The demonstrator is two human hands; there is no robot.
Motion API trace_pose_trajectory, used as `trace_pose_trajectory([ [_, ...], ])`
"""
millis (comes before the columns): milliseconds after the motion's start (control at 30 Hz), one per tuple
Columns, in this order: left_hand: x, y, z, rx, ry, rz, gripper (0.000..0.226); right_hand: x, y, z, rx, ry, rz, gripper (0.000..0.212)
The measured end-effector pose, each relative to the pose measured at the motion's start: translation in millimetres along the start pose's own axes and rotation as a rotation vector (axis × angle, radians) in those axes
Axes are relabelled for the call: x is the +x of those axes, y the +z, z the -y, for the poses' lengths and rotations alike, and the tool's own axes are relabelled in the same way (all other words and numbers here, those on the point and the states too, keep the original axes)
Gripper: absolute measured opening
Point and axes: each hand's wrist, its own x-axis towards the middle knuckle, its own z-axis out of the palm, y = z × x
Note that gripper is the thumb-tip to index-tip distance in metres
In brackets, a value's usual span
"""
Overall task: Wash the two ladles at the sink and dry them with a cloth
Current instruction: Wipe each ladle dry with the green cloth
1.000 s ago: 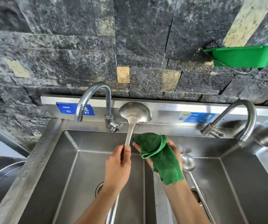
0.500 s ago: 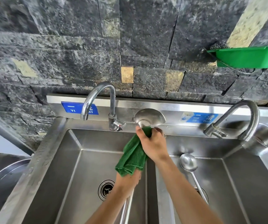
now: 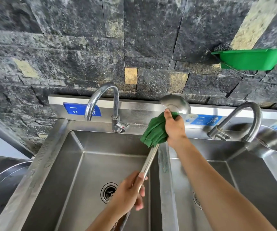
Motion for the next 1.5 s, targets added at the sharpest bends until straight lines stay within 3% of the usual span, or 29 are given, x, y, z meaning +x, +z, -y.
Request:
trace_pose_trajectory([
  [167,0.5,12.1,-4.2,0.158,0.091,-0.173,0.047,-18.5,5.3,-11.0,-0.055,-0.028,-0.011,0.043],
  [400,1.1,27.1,-21.1,0.051,-0.011,-0.192,0.043,-90.2,-6.1,-73.2,-0.17,0.035,0.091,0.04],
  [533,-8.7,36.3,-31.6,-0.021,0.041,-0.236,0.038,-65.8,-8.7,-45.4,-0.118,0.007,0.133,0.04],
  [733,-36.1,57.4,-36.8,0.008,0.139,-0.249,0.037,-23.5,-8.6,31.0,0.003,-0.098,0.05,0.029],
  [900,-12.3,67.4,-56.9,-0.14,0.051,-0.31,0.034,-71.6,-16.2,-24.6,-0.175,-0.056,0.226,0.034],
  [967,-6.1,65.7,-60.2,-0.182,0.012,-0.235,0.031,-81.0,-25.3,-39.4,-0.253,-0.056,0.256,0.035],
  [1067,-12.2,49.1,-64.8,-0.192,-0.009,0.033,0.024,-72.3,-43.9,-30.5,-0.355,-0.125,0.296,0.029],
  [1133,-11.6,23.6,-71.9,-0.104,-0.09,0.094,0.038,-67.1,-58.9,-20.4,-0.413,-0.178,0.33,0.025],
  [1267,23.4,-0.1,-109.6,-0.09,-0.105,-0.253,0.05,-68.3,-91.5,-12.3,-0.557,-0.252,0.398,0.025],
  [1367,66.0,24.5,-147.0,-0.05,-0.055,-0.234,0.036,-82.4,-100.5,-18.2,-0.659,-0.268,0.502,0.03],
  [1433,89.1,41.6,-165.0,-0.309,-0.09,-0.294,0.024,-91.4,-101.9,-23.1,-0.684,-0.26,0.556,0.031],
  [1500,99.3,50.6,-172.7,-0.525,-0.078,-0.384,0.026,-96.2,-101.5,-21.4,-0.687,-0.277,0.562,0.03],
])
